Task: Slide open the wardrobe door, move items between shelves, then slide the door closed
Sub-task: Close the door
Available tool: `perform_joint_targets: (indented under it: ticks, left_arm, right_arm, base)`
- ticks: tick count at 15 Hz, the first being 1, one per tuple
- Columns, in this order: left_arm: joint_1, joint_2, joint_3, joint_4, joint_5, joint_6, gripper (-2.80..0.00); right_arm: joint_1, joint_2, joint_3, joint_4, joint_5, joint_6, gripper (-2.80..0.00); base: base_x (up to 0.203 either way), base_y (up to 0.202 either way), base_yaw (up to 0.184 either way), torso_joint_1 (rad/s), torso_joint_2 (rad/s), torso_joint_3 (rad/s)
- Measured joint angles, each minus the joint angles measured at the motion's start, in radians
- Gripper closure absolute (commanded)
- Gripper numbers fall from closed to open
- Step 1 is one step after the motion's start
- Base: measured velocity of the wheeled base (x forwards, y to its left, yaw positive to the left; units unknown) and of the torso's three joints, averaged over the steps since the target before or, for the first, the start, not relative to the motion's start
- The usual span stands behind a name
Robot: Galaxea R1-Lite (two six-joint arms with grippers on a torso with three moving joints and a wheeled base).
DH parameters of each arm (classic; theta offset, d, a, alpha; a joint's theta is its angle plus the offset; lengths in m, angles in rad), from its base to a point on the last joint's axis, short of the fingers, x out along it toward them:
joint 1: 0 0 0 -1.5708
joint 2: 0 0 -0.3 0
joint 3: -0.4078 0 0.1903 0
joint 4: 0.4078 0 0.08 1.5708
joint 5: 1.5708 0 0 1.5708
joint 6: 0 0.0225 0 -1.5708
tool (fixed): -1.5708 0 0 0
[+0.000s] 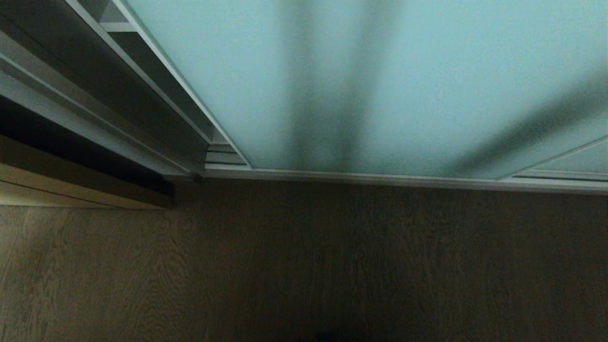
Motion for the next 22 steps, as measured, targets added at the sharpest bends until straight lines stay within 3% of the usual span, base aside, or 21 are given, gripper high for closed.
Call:
perform_joint_targets:
  ticks: [4, 8, 10, 16, 19, 22]
  left_arm:
    - [0.000, 0.000, 0.000, 0.000, 0.000, 0.000, 0.00]
    - [0.000, 0.000, 0.000, 0.000, 0.000, 0.000, 0.00]
    - [0.000, 0.000, 0.000, 0.000, 0.000, 0.000, 0.00]
    - [0.000, 0.000, 0.000, 0.000, 0.000, 0.000, 0.00]
    - [0.000, 0.000, 0.000, 0.000, 0.000, 0.000, 0.00]
    - [0.000, 0.000, 0.000, 0.000, 0.000, 0.000, 0.00]
  right_arm:
    - [0.000, -0.005, 0.041, -0.069, 0.041, -0.041, 0.00]
    - [0.001, -0.006, 0.045, -0.059, 0.047, 0.078, 0.00]
    - [0.001, -0.006, 0.045, -0.072, 0.062, 0.034, 0.00]
    - [0.001, -0.006, 0.045, -0.127, 0.060, 0.031, 0.00]
    - [0.001, -0.006, 0.045, -0.104, 0.070, 0.018, 0.00]
    - [0.001, -0.006, 0.045, 0.034, 0.112, -0.026, 0.00]
  base:
    - [0.000, 0.000, 0.000, 0.000, 0.00, 0.000]
    - [0.000, 0.000, 0.000, 0.000, 0.00, 0.000]
    - [0.000, 0.000, 0.000, 0.000, 0.00, 0.000]
    - [0.000, 0.000, 0.000, 0.000, 0.00, 0.000]
    - [0.000, 0.000, 0.000, 0.000, 0.00, 0.000]
    - [0.000, 0.000, 0.000, 0.000, 0.00, 0.000]
